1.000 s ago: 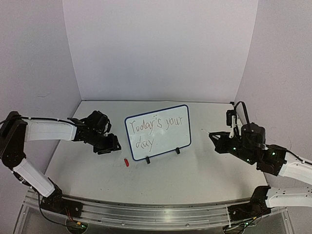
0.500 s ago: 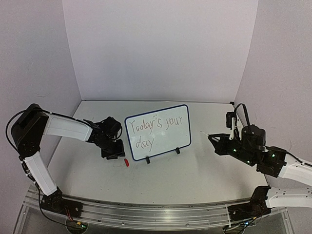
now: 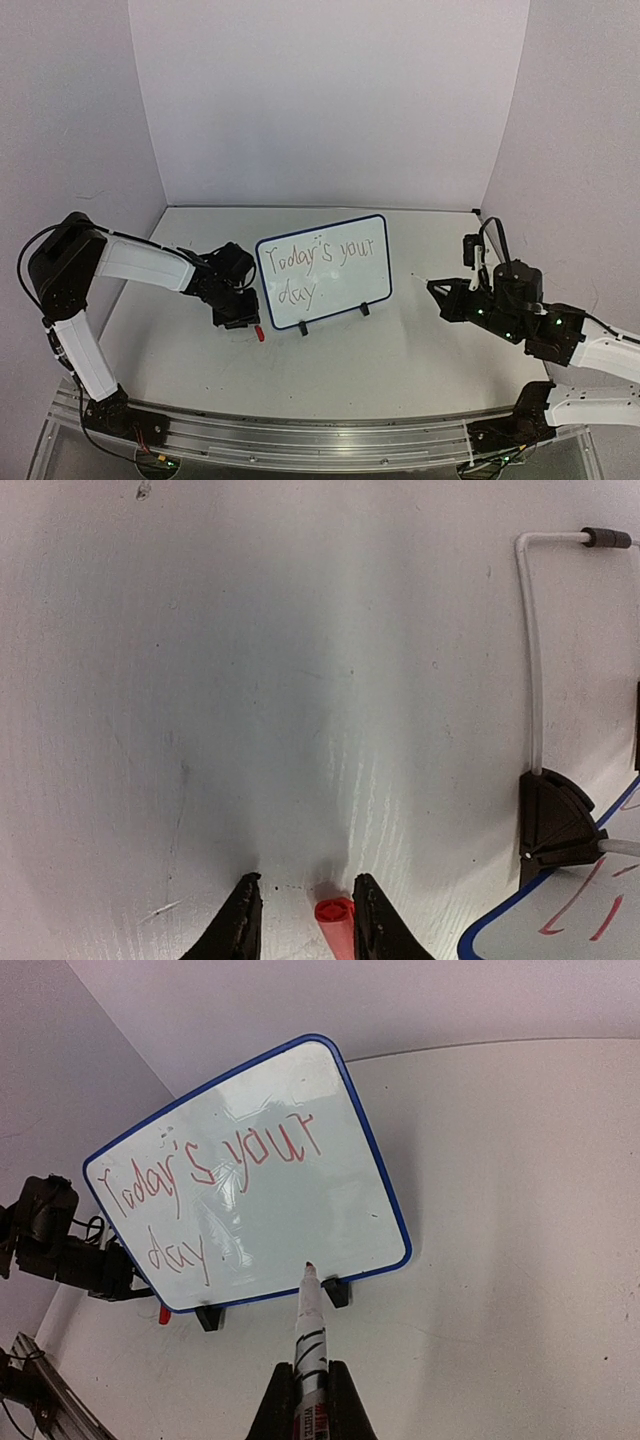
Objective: Write a sentence on the whiteboard
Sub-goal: Move the pen cap to the center of the board.
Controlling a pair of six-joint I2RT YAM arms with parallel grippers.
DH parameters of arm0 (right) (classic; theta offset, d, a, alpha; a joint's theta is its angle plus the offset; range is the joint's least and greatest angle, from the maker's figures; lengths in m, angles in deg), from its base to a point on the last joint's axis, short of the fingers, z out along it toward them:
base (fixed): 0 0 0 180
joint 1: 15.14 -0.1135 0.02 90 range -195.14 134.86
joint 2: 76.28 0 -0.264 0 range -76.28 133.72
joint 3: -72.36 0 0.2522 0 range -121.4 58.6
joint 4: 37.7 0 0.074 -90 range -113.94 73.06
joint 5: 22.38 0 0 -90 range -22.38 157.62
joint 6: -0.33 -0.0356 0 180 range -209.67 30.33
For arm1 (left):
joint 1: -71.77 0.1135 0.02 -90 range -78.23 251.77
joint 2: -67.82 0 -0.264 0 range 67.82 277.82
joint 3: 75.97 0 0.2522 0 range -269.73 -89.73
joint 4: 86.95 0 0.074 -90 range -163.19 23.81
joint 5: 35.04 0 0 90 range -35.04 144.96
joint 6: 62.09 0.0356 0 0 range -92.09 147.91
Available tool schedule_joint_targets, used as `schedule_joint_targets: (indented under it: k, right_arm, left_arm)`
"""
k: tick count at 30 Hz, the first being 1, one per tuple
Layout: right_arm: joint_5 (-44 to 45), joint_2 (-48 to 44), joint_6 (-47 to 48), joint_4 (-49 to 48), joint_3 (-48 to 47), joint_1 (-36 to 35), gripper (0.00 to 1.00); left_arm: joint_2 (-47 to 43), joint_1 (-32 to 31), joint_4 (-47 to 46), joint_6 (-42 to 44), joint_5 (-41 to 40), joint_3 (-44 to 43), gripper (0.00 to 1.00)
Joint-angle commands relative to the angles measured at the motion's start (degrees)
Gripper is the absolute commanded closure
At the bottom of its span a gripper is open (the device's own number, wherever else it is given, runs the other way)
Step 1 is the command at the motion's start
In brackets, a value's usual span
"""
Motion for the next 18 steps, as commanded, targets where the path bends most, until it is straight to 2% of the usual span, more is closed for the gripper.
schedule_joint_targets:
  k: [1, 8, 12, 18]
  right_arm:
    - [0.35, -0.95, -0.83, -1.28, 0.47, 0.14, 1.00]
    - [0.47, -1.25, -1.44, -1.36, 1.13, 0.08, 1.00]
    - [0.69, -1.70, -1.94, -1.35, 1.79, 0.13, 1.00]
    - [0.80, -2.30, -2.82, -1.52, 2.66, 0.11, 1.00]
  left_arm:
    - [0.36, -0.69, 0.70, -1.25, 0.07, -0.37, 0.72]
    - [-1.33, -2.15, 3.40, -1.85, -0.26, 1.64, 0.76]
    - [-3.17, -2.66, 4.59, -3.04, -0.79, 4.30, 0.82]
    - [-6.49, -3.41, 7.59, -4.44, -2.77, 7.18, 0.83]
